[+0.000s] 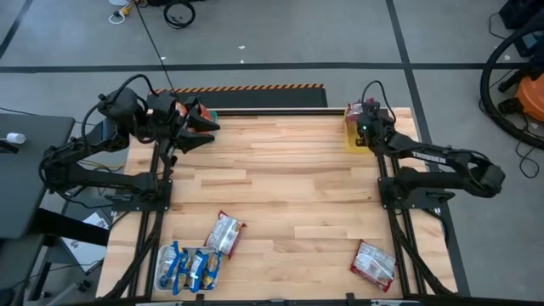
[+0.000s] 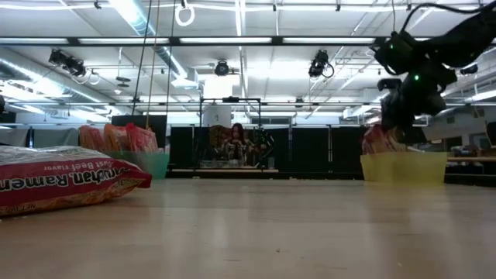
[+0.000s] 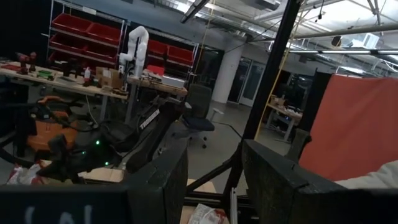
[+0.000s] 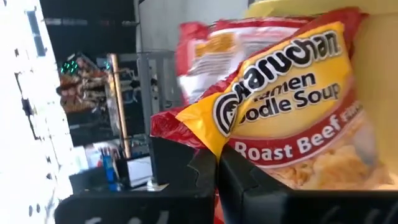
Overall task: Sort Maruchan noodles
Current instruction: Put the red noodle pack into the yellow bin
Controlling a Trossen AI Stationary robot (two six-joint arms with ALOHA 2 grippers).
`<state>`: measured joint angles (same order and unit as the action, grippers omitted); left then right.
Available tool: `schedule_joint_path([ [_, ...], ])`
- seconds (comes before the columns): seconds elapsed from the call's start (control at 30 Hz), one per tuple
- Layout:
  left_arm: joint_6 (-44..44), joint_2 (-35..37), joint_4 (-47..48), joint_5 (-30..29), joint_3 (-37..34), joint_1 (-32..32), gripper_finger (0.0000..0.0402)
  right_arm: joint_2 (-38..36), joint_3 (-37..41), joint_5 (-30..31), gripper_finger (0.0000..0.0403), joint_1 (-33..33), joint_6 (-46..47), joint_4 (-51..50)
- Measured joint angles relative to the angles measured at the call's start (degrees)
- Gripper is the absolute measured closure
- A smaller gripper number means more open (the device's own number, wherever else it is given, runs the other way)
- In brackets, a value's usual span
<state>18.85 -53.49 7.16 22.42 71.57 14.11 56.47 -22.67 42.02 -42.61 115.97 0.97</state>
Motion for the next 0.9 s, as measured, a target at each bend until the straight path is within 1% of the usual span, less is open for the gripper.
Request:
schedule_joint_path([
  [0.1,0.1,0.0,0.0,-0.1,0.0,0.0,0.0246,1.6,2.0,-1.4,0.0389,-1.9,2.4,3.1],
  [0.2,0.1,0.0,0.0,-0.1,0.0,0.0,0.0246,2.5,2.2,-2.5,0.0372,-2.9,1.5,3.2],
  [0.23,0.1,0.0,0.0,-0.1,0.0,0.0,0.0246,2.6,2.2,-2.6,0.0365,-3.2,-0.4,3.1],
  [0.4,0.0,0.0,0.0,-0.3,0.0,0.0,0.0246,0.5,2.2,-3.3,0.0316,-4.8,-16.3,3.7],
  [0.63,-0.1,0.0,-0.1,-0.4,0.0,0.0,0.0246,-5.8,2.2,-2.6,0.0254,-6.6,-27.0,3.7],
  [0.73,-0.9,0.0,-0.1,-0.4,0.0,0.0,0.0246,-8.4,2.2,-2.7,0.0239,-6.7,-32.5,3.6],
  [0.83,-1.5,0.0,-0.1,-0.4,0.0,0.0,0.0246,-10.6,2.2,-3.3,0.0235,-6.7,-37.2,3.6],
  [0.9,-1.5,0.0,0.0,-0.4,0.0,0.0,0.0246,-11.3,2.2,-4.8,0.0234,-6.7,-39.1,3.2],
])
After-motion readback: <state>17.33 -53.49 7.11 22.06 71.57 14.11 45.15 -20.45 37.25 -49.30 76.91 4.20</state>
